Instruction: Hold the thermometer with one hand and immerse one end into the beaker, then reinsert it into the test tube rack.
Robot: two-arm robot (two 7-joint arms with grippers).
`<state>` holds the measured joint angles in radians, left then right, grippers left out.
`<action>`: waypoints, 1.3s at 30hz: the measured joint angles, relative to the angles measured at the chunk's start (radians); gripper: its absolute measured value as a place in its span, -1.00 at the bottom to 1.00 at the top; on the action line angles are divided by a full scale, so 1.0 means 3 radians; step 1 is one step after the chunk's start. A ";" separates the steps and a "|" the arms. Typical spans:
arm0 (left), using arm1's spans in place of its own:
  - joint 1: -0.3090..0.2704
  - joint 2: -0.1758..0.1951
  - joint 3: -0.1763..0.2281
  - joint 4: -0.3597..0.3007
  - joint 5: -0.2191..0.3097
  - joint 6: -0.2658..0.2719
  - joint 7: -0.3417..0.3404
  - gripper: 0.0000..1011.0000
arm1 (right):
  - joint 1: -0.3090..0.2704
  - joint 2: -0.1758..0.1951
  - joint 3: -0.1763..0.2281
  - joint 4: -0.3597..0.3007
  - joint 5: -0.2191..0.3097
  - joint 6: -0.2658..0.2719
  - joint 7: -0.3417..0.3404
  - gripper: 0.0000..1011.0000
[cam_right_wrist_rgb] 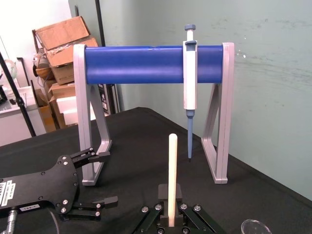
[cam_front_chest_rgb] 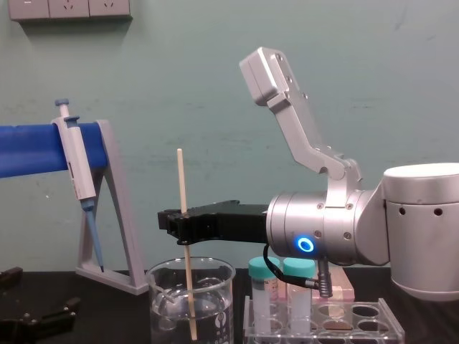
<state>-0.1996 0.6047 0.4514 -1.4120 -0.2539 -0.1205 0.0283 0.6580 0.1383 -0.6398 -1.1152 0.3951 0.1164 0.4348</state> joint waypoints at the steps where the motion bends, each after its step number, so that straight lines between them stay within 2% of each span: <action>1: 0.0000 0.0000 0.0000 0.0000 0.0000 0.0000 0.0000 0.99 | 0.0000 0.0000 0.0000 0.0000 0.0000 0.0000 0.0000 -0.90; 39: 0.0000 0.0000 0.0000 0.0000 0.0000 0.0000 0.0000 0.99 | -0.0013 0.0009 0.0027 -0.0033 -0.0002 0.0008 0.0009 -0.90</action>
<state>-0.1995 0.6047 0.4514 -1.4120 -0.2539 -0.1205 0.0283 0.6542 0.1409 -0.6316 -1.1251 0.3944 0.1186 0.4375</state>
